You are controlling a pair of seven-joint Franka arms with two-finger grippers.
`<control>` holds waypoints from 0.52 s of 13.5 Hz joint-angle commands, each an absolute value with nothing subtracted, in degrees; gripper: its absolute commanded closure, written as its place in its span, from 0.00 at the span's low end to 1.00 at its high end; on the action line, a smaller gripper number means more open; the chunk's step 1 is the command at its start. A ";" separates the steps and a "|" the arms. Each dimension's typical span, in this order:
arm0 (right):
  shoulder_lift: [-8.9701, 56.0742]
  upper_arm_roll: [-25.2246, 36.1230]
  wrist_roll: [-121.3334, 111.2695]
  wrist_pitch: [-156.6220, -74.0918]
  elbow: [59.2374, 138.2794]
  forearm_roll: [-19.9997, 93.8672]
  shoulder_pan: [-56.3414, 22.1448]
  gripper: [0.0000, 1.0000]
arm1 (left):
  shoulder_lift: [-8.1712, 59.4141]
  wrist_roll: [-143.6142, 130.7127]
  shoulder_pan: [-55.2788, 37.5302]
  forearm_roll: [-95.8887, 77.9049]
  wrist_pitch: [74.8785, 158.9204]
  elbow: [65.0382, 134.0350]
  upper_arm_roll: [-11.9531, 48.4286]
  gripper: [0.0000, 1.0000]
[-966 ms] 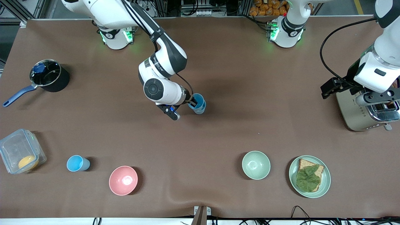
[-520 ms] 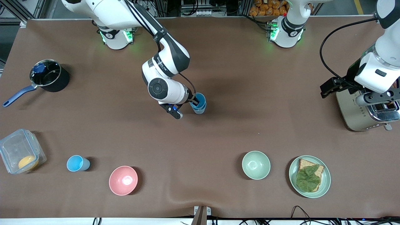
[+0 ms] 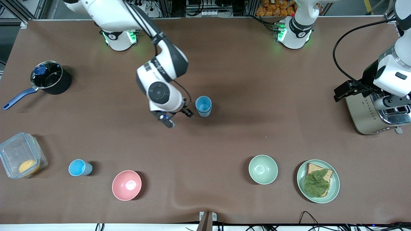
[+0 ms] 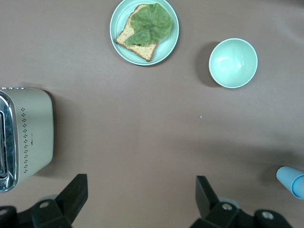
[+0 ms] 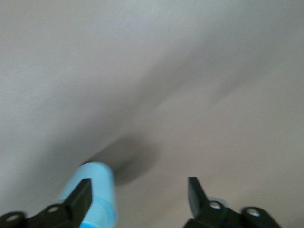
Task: Stack blue cups with both arms
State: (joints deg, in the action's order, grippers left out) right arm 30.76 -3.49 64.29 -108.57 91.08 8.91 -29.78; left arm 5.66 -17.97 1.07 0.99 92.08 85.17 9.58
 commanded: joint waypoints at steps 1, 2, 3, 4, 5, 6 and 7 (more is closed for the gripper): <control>26.99 -4.13 49.97 -101.10 92.02 6.42 -23.49 0.00 | 4.31 -14.08 1.49 -0.09 92.11 85.96 9.93 0.00; 26.11 -4.13 46.18 -99.60 92.20 6.42 -21.38 0.00 | 4.13 -13.19 1.49 -0.09 91.50 85.96 9.93 0.00; 25.41 -4.13 42.23 -98.01 92.37 6.24 -19.62 0.00 | 4.13 -13.10 1.49 -0.09 90.97 85.87 9.93 0.00; 24.18 -4.13 38.79 -96.95 93.33 5.81 -17.77 0.00 | 4.22 -13.10 1.49 0.26 90.97 85.70 10.02 0.00; 22.52 -4.13 34.93 -96.94 95.34 3.63 -15.75 0.00 | 4.22 -13.10 1.49 0.44 90.97 85.61 10.11 0.00; 20.67 -4.13 29.32 -96.94 97.36 2.47 -13.04 0.00 | 4.22 -13.10 1.49 0.44 90.97 85.52 10.11 0.00; 18.74 -4.13 21.96 -96.94 98.95 2.46 -9.53 0.00 | 4.22 -12.83 1.49 0.53 90.97 85.52 10.11 0.00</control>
State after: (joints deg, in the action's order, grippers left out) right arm 24.23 -3.01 31.31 -96.50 93.24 3.95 -14.92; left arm 5.38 -14.58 1.04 0.99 91.81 85.16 9.85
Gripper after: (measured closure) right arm 0.000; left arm 0.000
